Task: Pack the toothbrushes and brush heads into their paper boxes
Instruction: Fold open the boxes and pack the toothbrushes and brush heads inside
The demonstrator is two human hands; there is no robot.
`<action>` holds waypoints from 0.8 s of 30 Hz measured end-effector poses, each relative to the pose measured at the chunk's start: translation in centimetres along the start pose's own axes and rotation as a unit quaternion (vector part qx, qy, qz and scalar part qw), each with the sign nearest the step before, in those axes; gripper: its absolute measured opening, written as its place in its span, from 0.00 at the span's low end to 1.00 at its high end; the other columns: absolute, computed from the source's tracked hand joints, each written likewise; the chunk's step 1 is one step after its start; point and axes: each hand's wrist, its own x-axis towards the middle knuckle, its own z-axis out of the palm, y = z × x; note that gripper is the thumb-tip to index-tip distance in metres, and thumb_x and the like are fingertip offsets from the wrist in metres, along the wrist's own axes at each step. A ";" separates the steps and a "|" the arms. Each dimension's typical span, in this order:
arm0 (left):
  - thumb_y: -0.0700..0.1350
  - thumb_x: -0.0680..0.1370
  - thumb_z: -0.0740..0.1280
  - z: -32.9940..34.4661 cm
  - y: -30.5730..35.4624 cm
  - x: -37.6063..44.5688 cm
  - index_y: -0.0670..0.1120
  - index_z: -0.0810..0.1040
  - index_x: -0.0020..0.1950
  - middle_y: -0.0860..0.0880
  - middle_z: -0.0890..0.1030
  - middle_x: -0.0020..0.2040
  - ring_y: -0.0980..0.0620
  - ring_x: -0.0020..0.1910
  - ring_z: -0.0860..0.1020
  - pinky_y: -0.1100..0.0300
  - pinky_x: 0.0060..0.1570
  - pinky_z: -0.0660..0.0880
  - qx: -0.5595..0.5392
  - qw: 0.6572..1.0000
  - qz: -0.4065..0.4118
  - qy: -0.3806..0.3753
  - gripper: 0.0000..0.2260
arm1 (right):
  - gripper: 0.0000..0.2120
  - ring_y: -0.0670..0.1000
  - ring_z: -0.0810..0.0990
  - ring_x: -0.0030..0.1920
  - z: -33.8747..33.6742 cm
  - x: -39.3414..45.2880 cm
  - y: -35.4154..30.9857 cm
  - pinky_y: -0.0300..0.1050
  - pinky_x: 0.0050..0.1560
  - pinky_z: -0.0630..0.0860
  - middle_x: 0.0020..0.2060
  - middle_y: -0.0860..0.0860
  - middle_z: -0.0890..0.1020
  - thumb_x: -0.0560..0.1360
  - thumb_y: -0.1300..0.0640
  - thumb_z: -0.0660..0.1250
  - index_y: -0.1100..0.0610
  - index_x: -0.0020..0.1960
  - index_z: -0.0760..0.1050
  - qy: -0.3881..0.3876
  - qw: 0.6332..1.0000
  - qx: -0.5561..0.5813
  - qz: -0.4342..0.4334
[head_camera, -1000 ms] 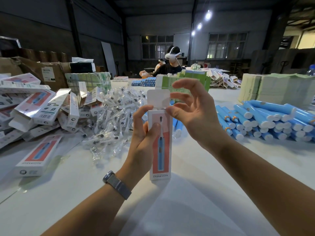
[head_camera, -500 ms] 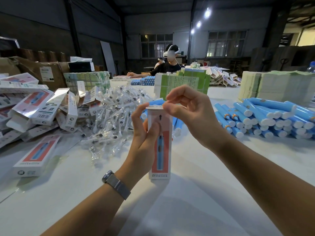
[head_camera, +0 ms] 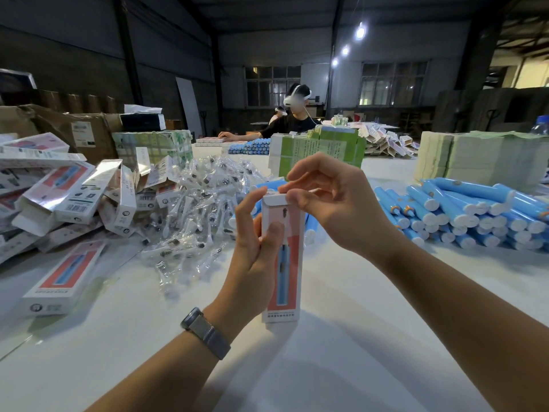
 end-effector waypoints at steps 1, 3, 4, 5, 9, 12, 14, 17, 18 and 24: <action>0.45 0.82 0.57 0.0 0.0 0.0 0.73 0.66 0.61 0.57 0.80 0.52 0.49 0.45 0.81 0.38 0.47 0.81 0.005 1.000 0.003 -0.004 0.20 | 0.13 0.49 0.85 0.47 0.0 0.0 -0.1 0.40 0.47 0.81 0.41 0.50 0.85 0.74 0.68 0.71 0.50 0.47 0.75 0.003 1.000 -0.006 -0.003; 0.45 0.83 0.57 -0.1 0.0 -0.1 0.74 0.64 0.63 0.59 0.80 0.51 0.50 0.44 0.81 0.38 0.47 0.82 0.012 1.000 0.009 -0.013 0.21 | 0.13 0.50 0.85 0.46 0.0 0.0 -0.4 0.42 0.47 0.81 0.40 0.51 0.85 0.74 0.67 0.72 0.50 0.46 0.75 0.009 1.000 -0.017 -0.010; 0.45 0.83 0.56 -0.1 0.0 -0.2 0.75 0.63 0.64 0.59 0.80 0.51 0.50 0.44 0.81 0.38 0.46 0.82 0.015 1.000 0.010 -0.016 0.22 | 0.13 0.51 0.85 0.46 0.0 0.1 -0.4 0.43 0.47 0.82 0.40 0.52 0.85 0.73 0.67 0.72 0.50 0.46 0.74 0.011 1.000 -0.020 -0.012; 0.46 0.83 0.57 -0.1 -0.1 -0.2 0.75 0.62 0.64 0.58 0.80 0.51 0.49 0.44 0.81 0.37 0.46 0.81 0.018 1.000 0.008 -0.017 0.22 | 0.13 0.51 0.85 0.46 0.0 0.1 -0.5 0.44 0.46 0.82 0.40 0.52 0.85 0.73 0.67 0.73 0.50 0.46 0.75 0.013 1.000 -0.023 -0.012; 0.51 0.83 0.58 -0.2 0.0 -0.3 0.75 0.61 0.66 0.53 0.80 0.54 0.44 0.45 0.81 0.35 0.48 0.80 0.020 1.000 0.004 -0.020 0.20 | 0.11 0.48 0.84 0.43 -0.1 0.2 -0.9 0.42 0.43 0.81 0.39 0.50 0.83 0.74 0.64 0.73 0.50 0.46 0.77 0.018 0.999 -0.045 -0.014; 0.48 0.83 0.57 -0.1 0.1 -0.3 0.76 0.62 0.66 0.53 0.80 0.54 0.44 0.45 0.81 0.33 0.48 0.79 0.020 1.000 -0.001 -0.018 0.22 | 0.11 0.45 0.83 0.43 -0.2 0.1 -1.2 0.40 0.42 0.80 0.40 0.50 0.84 0.74 0.65 0.73 0.49 0.47 0.78 0.007 0.999 -0.050 -0.020; 0.47 0.83 0.57 0.0 0.2 -0.3 0.76 0.62 0.66 0.53 0.80 0.55 0.45 0.45 0.81 0.33 0.48 0.79 0.019 1.000 -0.001 -0.018 0.22 | 0.12 0.46 0.84 0.46 -0.2 0.0 -1.1 0.47 0.46 0.82 0.41 0.50 0.85 0.74 0.66 0.72 0.50 0.49 0.78 0.007 1.000 -0.022 -0.008; 0.47 0.83 0.57 0.0 0.4 -0.2 0.77 0.62 0.66 0.52 0.80 0.55 0.43 0.46 0.81 0.34 0.49 0.79 0.021 1.000 -0.006 -0.019 0.23 | 0.15 0.49 0.84 0.47 -0.1 0.0 -1.1 0.55 0.51 0.81 0.41 0.49 0.85 0.72 0.68 0.71 0.50 0.50 0.76 0.020 1.000 0.009 0.002; 0.47 0.83 0.57 0.0 0.5 -0.2 0.78 0.61 0.66 0.52 0.80 0.54 0.42 0.47 0.81 0.34 0.50 0.79 0.022 1.000 -0.008 -0.020 0.24 | 0.15 0.49 0.85 0.47 -0.1 0.1 -1.1 0.56 0.51 0.82 0.40 0.48 0.85 0.72 0.69 0.72 0.50 0.49 0.76 0.024 1.000 0.010 0.001; 0.48 0.83 0.57 -0.1 0.4 -0.2 0.78 0.60 0.68 0.52 0.80 0.54 0.41 0.49 0.81 0.33 0.53 0.78 0.041 0.999 -0.004 -0.022 0.24 | 0.13 0.50 0.84 0.40 0.2 0.2 -1.4 0.51 0.40 0.82 0.33 0.45 0.81 0.69 0.66 0.72 0.49 0.40 0.74 0.071 0.996 -0.045 -0.029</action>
